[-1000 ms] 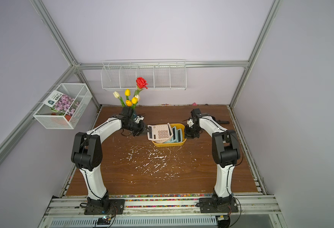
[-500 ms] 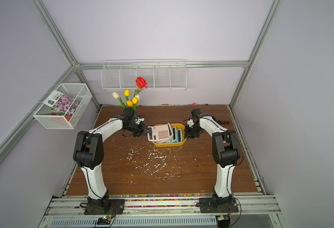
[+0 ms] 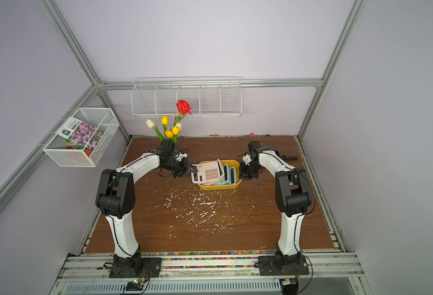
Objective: Put the calculator in the storage box
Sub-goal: Place the calculator in the storage box.
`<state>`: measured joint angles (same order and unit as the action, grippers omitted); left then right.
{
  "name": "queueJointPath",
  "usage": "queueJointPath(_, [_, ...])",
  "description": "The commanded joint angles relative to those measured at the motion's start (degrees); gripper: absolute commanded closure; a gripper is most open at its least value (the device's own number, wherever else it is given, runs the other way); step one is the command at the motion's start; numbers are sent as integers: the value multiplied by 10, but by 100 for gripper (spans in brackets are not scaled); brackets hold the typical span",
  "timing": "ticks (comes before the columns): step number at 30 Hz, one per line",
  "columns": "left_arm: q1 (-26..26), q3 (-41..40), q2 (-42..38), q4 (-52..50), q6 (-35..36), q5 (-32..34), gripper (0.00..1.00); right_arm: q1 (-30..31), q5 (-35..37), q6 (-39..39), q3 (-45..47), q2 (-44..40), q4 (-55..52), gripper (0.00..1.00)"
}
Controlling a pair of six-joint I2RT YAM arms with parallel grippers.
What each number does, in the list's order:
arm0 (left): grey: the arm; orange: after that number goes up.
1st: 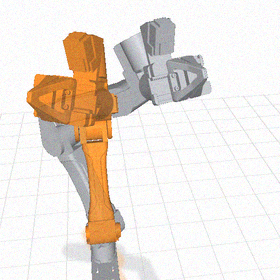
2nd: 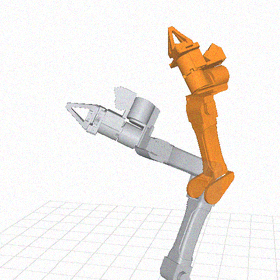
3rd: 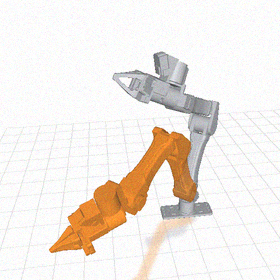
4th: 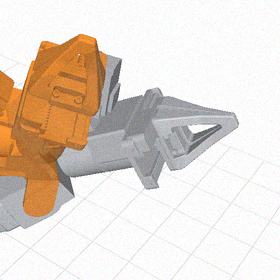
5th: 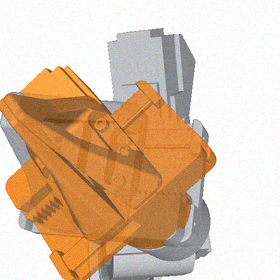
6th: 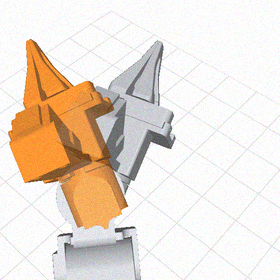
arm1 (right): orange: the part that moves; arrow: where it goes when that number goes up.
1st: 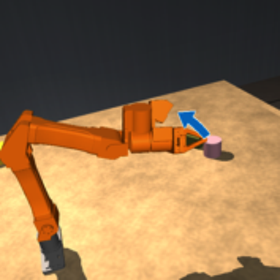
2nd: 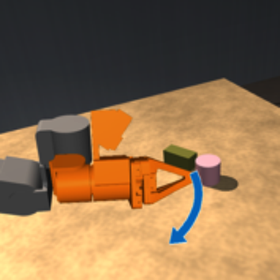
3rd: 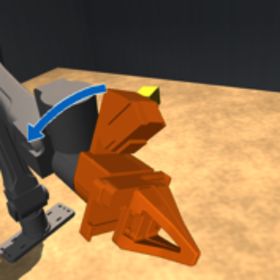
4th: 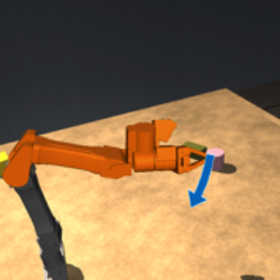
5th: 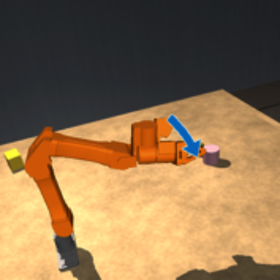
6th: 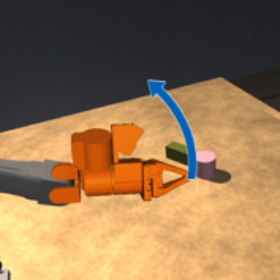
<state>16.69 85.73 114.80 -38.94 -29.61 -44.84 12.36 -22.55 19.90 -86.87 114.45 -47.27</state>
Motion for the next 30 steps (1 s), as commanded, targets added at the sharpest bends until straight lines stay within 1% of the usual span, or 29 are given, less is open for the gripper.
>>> queueJointPath(1, [-1, 26, 7, -6, 11, 10, 58, 10, -10, -12, 21, -3, -47, 100])
queueJointPath(11, [-4, 36, -8, -22, 18, 20, 53, 10, -14, -3, 6, -13, -51, 88])
queueJointPath(13, [-6, 37, -11, -26, 20, 23, 52, 10, -13, -1, 2, -17, -53, 82])
queueJointPath(21, [-16, 28, -38, -51, 35, 34, 50, 9, -20, 1, -20, -47, -68, 65])
queueJointPath(27, [-21, 11, -60, -57, 40, 41, 48, 7, -10, 4, -37, -70, -83, 59])
queueJointPath(30, [-21, 8, -72, -65, 45, 45, 47, 5, -1, 5, -41, -83, -90, 57])
